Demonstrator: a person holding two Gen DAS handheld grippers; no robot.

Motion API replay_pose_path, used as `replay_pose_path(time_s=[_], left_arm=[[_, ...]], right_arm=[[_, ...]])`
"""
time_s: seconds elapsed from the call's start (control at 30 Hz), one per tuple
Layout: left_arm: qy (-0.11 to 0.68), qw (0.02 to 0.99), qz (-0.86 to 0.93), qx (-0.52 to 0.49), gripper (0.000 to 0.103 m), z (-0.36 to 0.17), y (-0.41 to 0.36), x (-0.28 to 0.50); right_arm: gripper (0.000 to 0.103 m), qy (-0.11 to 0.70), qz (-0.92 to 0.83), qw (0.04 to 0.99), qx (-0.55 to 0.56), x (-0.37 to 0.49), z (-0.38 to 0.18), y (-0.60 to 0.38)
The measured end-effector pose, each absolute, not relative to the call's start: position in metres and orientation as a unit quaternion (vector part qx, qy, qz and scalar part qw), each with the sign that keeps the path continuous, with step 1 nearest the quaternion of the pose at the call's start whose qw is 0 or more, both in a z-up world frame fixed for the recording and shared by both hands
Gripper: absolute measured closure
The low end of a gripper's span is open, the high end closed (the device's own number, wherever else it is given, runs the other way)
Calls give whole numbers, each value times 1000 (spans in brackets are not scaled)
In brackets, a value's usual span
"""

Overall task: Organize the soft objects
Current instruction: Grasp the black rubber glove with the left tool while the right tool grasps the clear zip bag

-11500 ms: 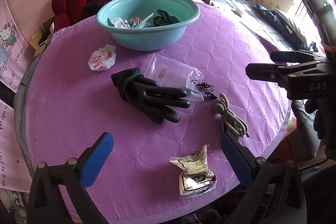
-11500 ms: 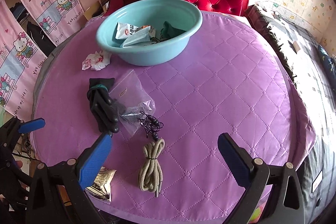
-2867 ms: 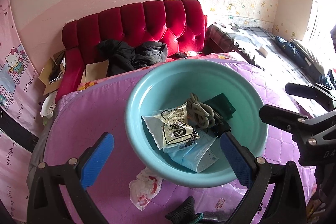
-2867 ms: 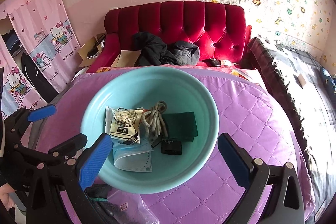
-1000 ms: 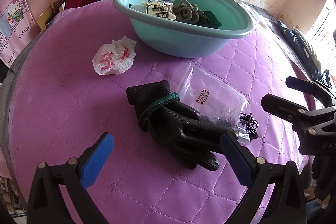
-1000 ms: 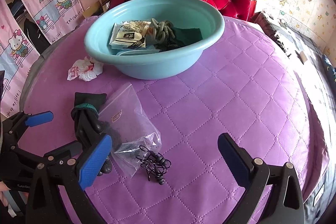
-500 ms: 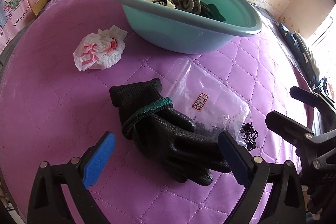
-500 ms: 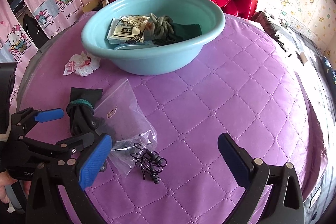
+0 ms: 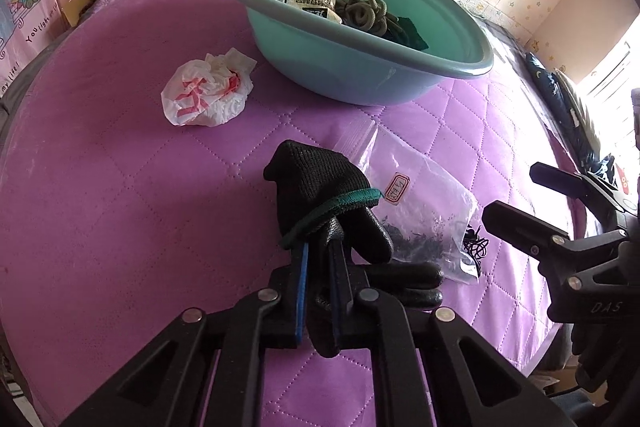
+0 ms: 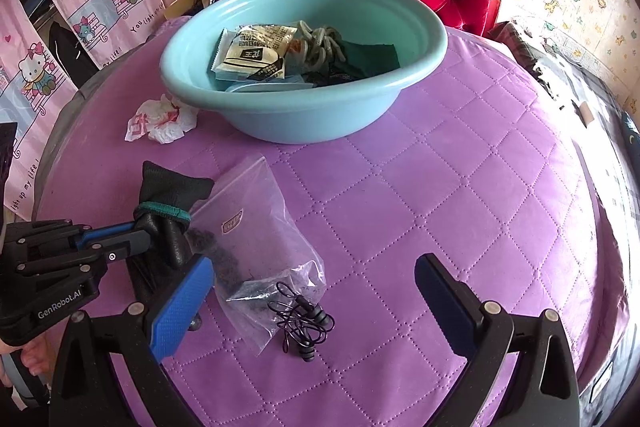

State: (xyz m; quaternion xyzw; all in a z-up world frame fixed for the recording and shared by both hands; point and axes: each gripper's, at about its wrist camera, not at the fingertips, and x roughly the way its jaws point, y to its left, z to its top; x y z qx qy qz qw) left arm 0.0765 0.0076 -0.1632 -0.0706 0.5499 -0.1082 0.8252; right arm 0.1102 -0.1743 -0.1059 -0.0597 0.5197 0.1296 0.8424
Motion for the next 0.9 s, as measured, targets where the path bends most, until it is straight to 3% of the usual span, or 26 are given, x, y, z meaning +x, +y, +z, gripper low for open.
replay_pose_path(time_s=[0.8, 0.9], left_arm=[[530, 843, -54, -75, 93, -143, 45, 49], [531, 842, -49, -79, 93, -143, 48, 46]], right_arm=[[0, 561, 204, 790, -144, 127, -149, -112], [5, 571, 212, 780, -143, 127, -156, -105]])
